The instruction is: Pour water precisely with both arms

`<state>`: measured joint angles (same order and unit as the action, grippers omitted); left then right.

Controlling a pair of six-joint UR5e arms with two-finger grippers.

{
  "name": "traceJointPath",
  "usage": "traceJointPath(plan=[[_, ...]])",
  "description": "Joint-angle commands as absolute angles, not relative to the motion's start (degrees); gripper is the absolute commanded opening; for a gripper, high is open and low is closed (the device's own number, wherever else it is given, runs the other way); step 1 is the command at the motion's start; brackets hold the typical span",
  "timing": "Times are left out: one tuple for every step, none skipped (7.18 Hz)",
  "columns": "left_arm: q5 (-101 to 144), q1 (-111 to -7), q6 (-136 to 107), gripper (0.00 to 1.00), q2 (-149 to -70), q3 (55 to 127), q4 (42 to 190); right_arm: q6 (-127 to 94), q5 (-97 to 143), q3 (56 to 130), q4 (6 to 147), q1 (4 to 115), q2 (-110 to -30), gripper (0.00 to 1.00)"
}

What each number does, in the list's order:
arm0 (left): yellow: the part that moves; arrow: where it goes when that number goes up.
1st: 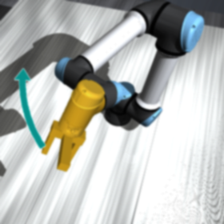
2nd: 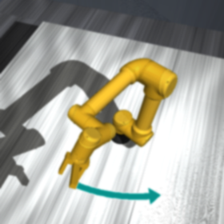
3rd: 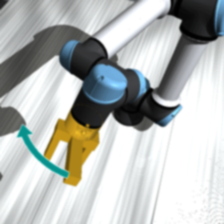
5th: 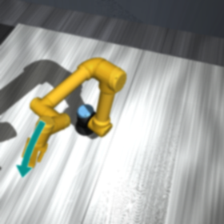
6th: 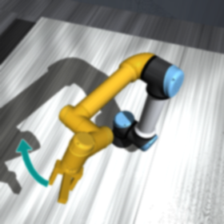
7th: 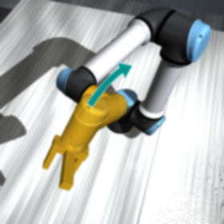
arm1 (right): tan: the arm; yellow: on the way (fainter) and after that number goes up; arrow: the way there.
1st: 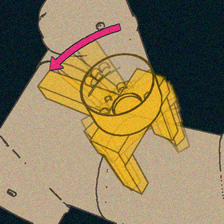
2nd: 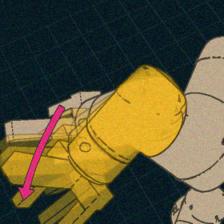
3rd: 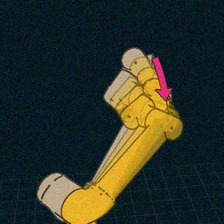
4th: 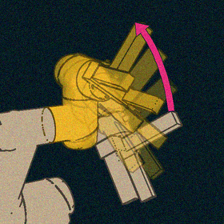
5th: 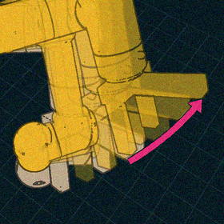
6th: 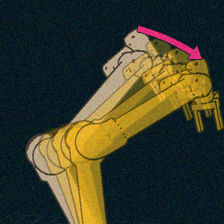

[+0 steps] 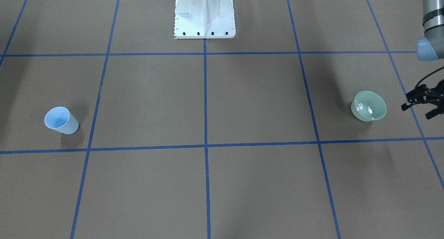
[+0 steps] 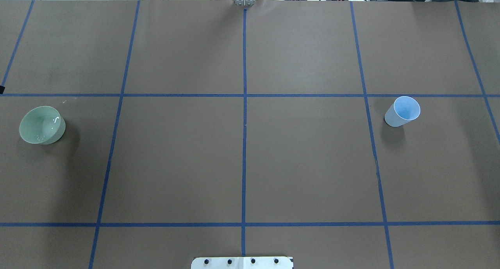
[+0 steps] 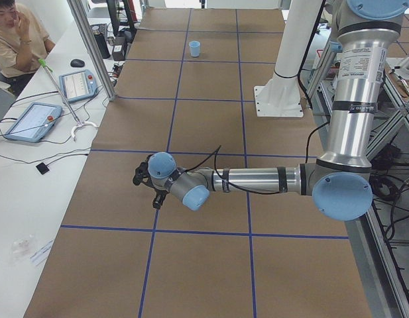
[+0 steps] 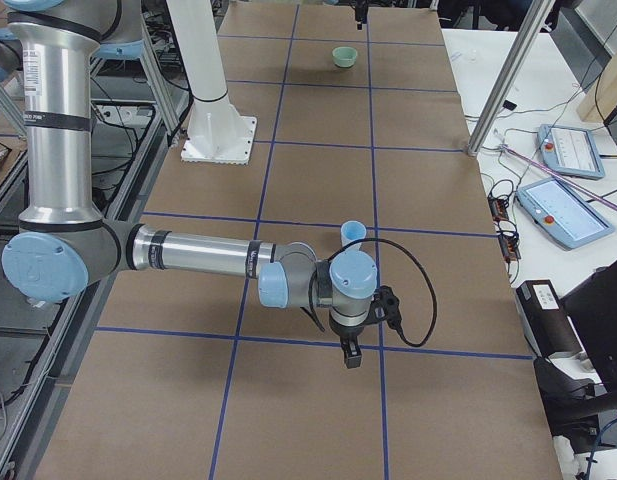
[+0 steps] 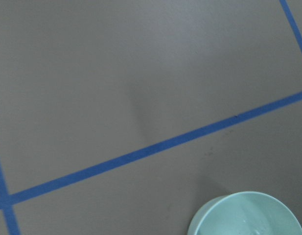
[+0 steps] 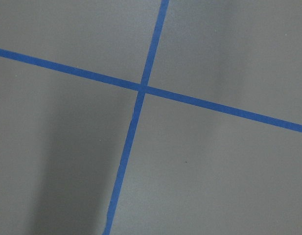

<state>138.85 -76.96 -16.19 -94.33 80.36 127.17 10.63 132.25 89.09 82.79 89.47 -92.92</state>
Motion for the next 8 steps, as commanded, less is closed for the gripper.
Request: traceJointPath(plan=[[135.2, -82.1, -4.6, 1.00, -94.6, 81.8, 117.4, 10.6, 132.3, 89.0, 82.8, 89.5, -93.0, 1.00], [134.3, -85.8, 3.3, 1.00, -95.4, 84.8, 107.6, 10.6, 132.3, 89.0, 82.8, 89.5, -93.0, 1.00], [134.2, -88.7, 10.5, 1.00, -96.3, 86.6, 99.9, 10.6, 132.2, 88.9, 82.8, 89.5, -93.0, 1.00], [134.3, -91.5, 15.3, 1.00, -97.2, 86.7, 95.8, 10.6, 132.2, 89.0, 82.8, 89.5, -93.0, 1.00], [134.2, -94.6, 16.5, 1.00, -98.9, 86.7, 92.8, 10.6, 132.2, 88.9, 82.8, 89.5, -93.0, 1.00], [131.3, -95.2, 16.2, 1.00, -97.6, 86.5, 93.3, 10.6, 132.2, 89.0, 82.8, 89.5, -93.1, 1.00], [130.6, -95.0, 15.6, 1.00, -97.1, 86.0, 93.1, 10.7, 132.2, 89.2, 82.8, 89.6, -93.4, 1.00], [131.0, -95.1, 12.7, 1.00, -96.8, 83.3, 93.9, 10.7, 132.3, 89.2, 82.7, 89.5, -93.4, 1.00]])
